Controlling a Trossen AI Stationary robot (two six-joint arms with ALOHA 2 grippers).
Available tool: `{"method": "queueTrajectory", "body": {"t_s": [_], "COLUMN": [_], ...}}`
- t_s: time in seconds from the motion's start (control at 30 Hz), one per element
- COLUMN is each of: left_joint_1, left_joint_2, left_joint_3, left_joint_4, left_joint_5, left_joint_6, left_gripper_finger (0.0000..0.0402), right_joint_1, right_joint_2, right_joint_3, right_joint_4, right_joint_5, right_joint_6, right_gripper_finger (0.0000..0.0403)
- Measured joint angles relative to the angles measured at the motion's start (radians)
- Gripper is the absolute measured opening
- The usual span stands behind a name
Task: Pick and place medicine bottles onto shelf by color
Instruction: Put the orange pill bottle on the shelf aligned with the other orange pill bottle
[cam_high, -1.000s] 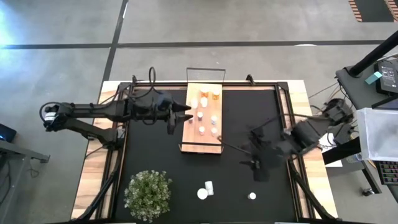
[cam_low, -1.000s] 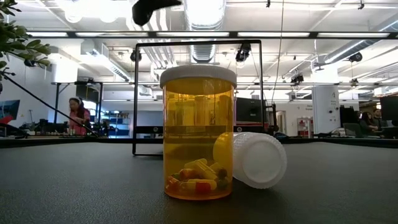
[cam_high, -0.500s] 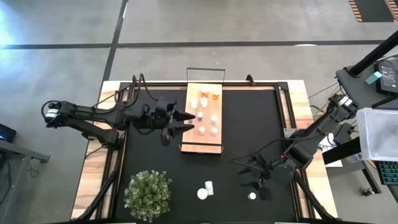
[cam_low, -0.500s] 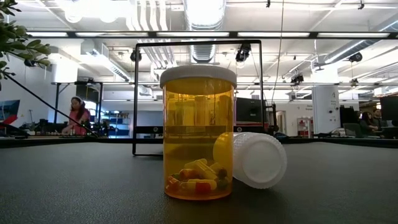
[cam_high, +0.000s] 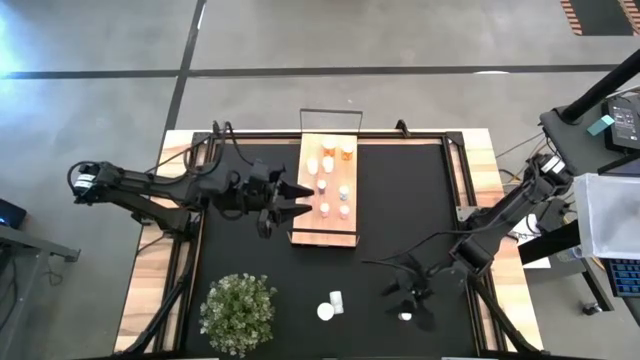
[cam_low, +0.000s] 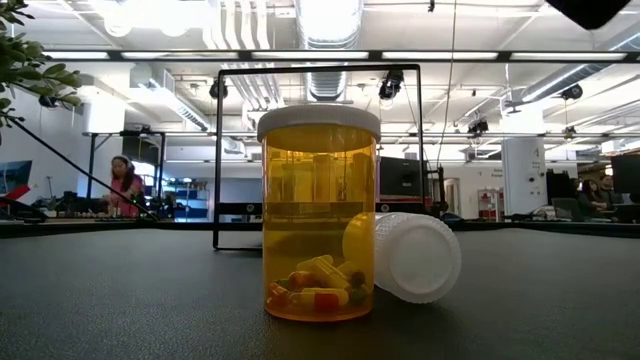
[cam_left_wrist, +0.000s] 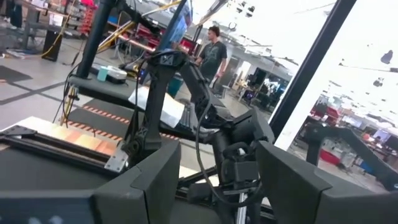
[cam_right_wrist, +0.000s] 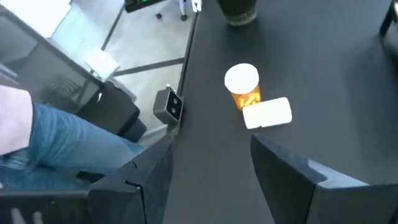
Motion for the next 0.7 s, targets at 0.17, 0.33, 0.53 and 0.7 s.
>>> {"method": "queueTrajectory", "body": {"t_s": [0.17,0.33,0.53,0.7], "left_joint_1": [-0.014,-0.081,-0.144,-0.180], "left_joint_2": [0.018,0.104,0.225,0.313], "left_joint_3": [-0.012,-0.012,0.061,0.171], "left_joint_4": [-0.019,-0.033,-0.086,-0.321], "left_joint_5": [0.008,0.019,0.021,0.020], "left_joint_6": [-0.069,-0.104,-0.104,-0.105], "left_gripper_finger": [0.0195,0.0195,0.0195,0.0195], "right_joint_1": [-0.023,-0.051,-0.050,-0.049], "right_joint_2": [0.017,0.014,-0.003,-0.044], "right_joint_3": [0.003,0.003,0.003,0.003], "right_joint_4": [0.015,0.032,0.009,-0.084], "right_joint_5": [0.008,0.009,0.007,0.000], "right_joint_6": [0.093,0.093,0.120,0.073], "right_gripper_finger": [0.0203,0.0203,0.0203,0.0203]}}
